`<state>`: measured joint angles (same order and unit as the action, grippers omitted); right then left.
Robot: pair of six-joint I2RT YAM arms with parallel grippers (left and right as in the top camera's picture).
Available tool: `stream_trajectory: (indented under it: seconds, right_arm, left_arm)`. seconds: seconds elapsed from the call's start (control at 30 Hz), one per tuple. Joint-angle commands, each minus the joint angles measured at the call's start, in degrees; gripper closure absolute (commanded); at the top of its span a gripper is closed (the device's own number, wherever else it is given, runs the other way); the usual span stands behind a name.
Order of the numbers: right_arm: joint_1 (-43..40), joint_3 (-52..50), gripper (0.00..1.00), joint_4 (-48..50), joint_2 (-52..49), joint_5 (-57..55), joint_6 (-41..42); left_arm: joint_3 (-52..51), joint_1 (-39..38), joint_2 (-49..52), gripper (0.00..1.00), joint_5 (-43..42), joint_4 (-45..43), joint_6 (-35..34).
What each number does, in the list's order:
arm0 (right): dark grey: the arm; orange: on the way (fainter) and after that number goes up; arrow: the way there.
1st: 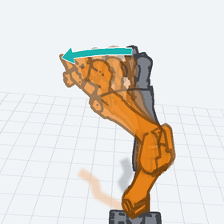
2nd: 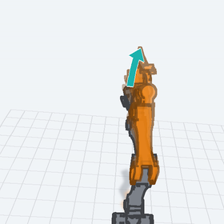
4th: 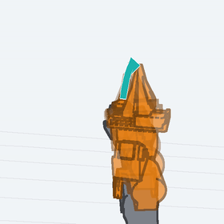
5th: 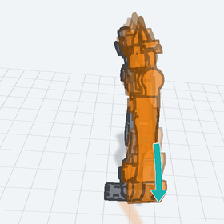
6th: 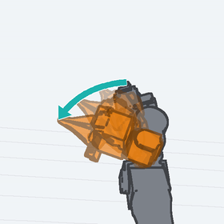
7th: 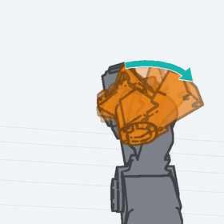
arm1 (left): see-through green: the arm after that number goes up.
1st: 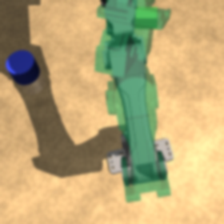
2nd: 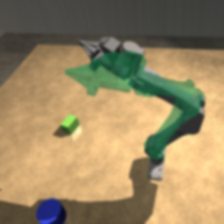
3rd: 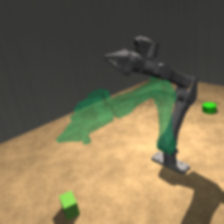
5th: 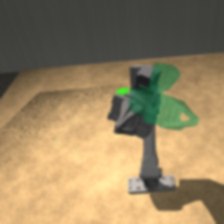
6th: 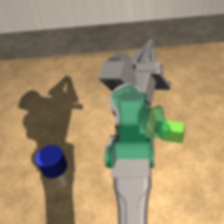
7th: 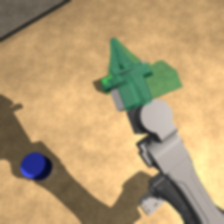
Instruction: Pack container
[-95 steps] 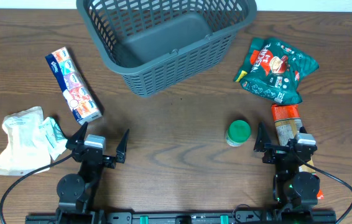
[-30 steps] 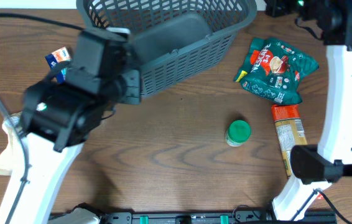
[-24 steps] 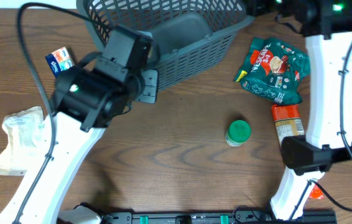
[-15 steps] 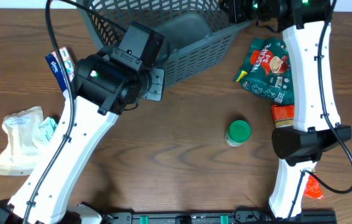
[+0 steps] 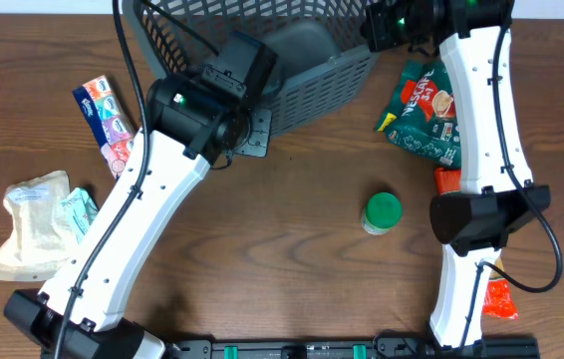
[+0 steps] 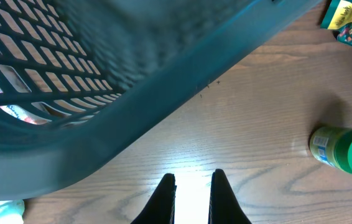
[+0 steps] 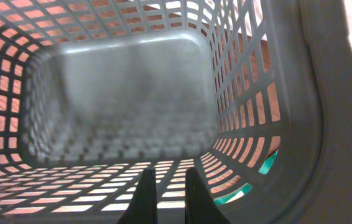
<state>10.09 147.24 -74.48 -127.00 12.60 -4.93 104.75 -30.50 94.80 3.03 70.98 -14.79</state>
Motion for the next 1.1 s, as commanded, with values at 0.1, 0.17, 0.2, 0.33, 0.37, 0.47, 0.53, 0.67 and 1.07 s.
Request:
stream_trajectory:
  seconds: [0.1, 0.17, 0.2, 0.33, 0.37, 0.47, 0.53, 0.67, 1.07]
  right_arm:
    - [0.02, 0.46, 0.99, -0.13, -0.74, -0.66, -1.42]
    - [0.02, 0.37, 0.99, -0.31, -0.74, -0.66, -1.42]
    - [0.02, 0.33, 0.99, -0.37, -0.79, -0.66, -1.42]
    - [0.04, 0.26, 0.99, -1.29, -0.79, -0.66, -1.6]
    - [0.07, 0.26, 0.99, -1.9, -0.79, -0.66, -1.62]
    - [0.07, 0.26, 0.99, -4.28, -0.79, -0.66, -1.62]
    - [0.07, 0.26, 0.99, -6.12, -0.79, -0.63, -1.6]
    - [0.09, 0.26, 0.99, -8.79, -0.79, -0.63, -1.6]
    - [0.13, 0.26, 0.99, -13.99, -0.79, -0.59, -1.6]
  left_arm:
    - [0.33, -0.11, 2.1, 0.94, 0.7, 0.33, 0.09]
    - [0.31, -0.02, 3.26, 0.94, 0.72, 0.33, 0.22]
    - [0.31, 0.0, 3.85, 0.94, 0.72, 0.33, 0.7]
    - [0.31, 0.31, 6.03, 0.94, 0.74, 0.17, 1.79]
    - [0.31, 0.61, 6.47, 0.94, 0.74, 0.13, 1.86]
    - [0.31, 1.86, 7.04, 0.94, 0.74, 0.11, 2.08]
    - [0.31, 3.02, 7.1, 0.94, 0.74, 0.11, 2.1]
    - [0.31, 5.53, 7.1, 0.94, 0.72, 0.13, 2.27]
    - [0.31, 9.22, 7.1, 0.94, 0.72, 0.07, 3.56]
